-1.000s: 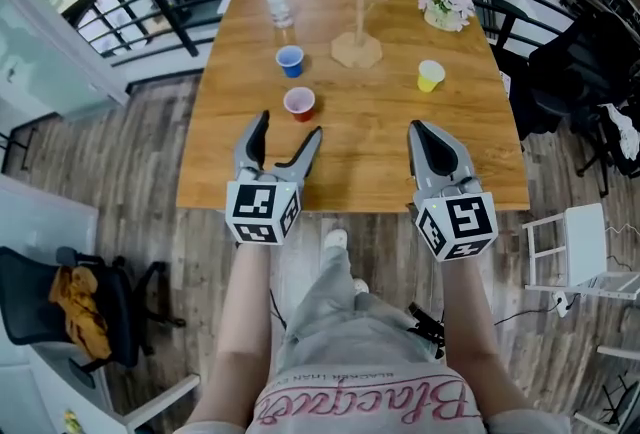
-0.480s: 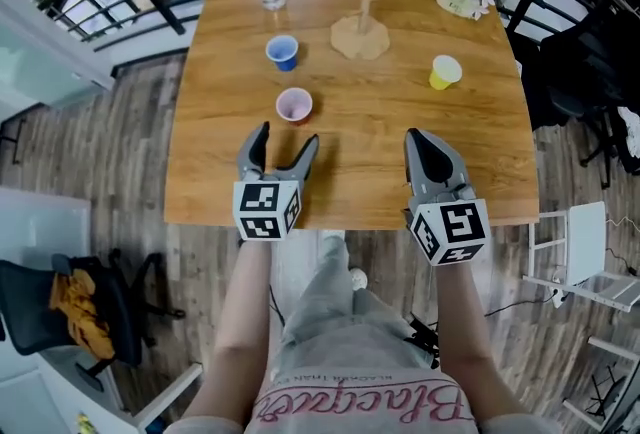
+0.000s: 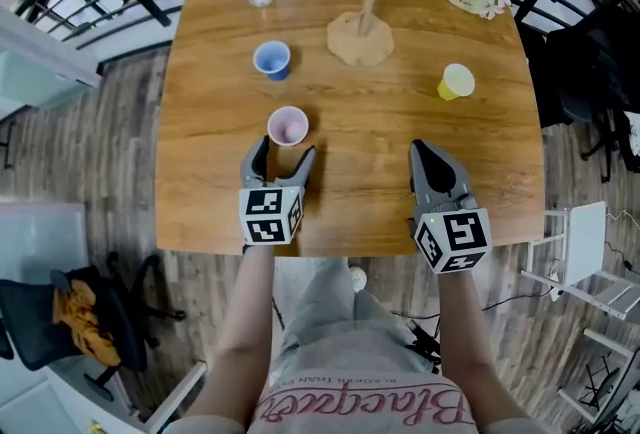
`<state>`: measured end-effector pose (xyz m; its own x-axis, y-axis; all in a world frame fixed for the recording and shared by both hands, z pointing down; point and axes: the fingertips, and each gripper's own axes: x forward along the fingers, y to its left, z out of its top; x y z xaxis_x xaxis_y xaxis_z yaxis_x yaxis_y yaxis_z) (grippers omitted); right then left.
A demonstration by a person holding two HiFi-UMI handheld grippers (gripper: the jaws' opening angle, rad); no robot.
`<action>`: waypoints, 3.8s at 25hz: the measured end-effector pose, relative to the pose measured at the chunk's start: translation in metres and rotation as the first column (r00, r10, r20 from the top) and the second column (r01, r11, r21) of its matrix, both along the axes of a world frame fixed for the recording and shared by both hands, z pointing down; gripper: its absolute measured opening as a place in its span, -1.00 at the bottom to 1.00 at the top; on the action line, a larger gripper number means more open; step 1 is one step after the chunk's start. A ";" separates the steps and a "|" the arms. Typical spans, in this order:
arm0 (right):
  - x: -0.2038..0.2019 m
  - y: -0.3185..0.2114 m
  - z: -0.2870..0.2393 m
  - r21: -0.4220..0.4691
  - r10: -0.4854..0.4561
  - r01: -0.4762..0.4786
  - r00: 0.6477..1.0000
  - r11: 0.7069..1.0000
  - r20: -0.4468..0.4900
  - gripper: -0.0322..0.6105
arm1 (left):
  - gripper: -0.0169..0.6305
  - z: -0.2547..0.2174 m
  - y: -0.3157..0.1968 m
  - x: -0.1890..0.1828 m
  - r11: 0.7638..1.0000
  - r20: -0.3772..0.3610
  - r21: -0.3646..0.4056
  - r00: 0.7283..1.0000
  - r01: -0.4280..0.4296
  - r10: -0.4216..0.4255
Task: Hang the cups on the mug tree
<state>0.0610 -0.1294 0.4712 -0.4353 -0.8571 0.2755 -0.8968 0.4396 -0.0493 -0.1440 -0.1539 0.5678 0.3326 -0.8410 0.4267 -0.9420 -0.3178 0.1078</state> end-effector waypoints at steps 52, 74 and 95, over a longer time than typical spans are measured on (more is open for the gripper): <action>0.011 -0.091 -0.132 0.245 -0.064 0.052 0.997 0.968 0.042 -0.89 | -0.05 -0.184 -0.070 -0.011 0.922 0.028 0.360 0.986 0.145 -0.166; 0.056 -0.100 -0.166 0.312 -0.136 0.090 0.982 0.946 0.129 -0.89 | -0.08 -0.258 -0.113 0.027 0.897 0.322 0.416 0.899 0.148 -0.298; 0.080 -0.117 -0.162 0.300 -0.134 0.073 0.973 0.951 0.188 -0.89 | -0.09 -0.260 -0.184 0.066 0.956 0.753 0.294 0.610 0.024 -0.247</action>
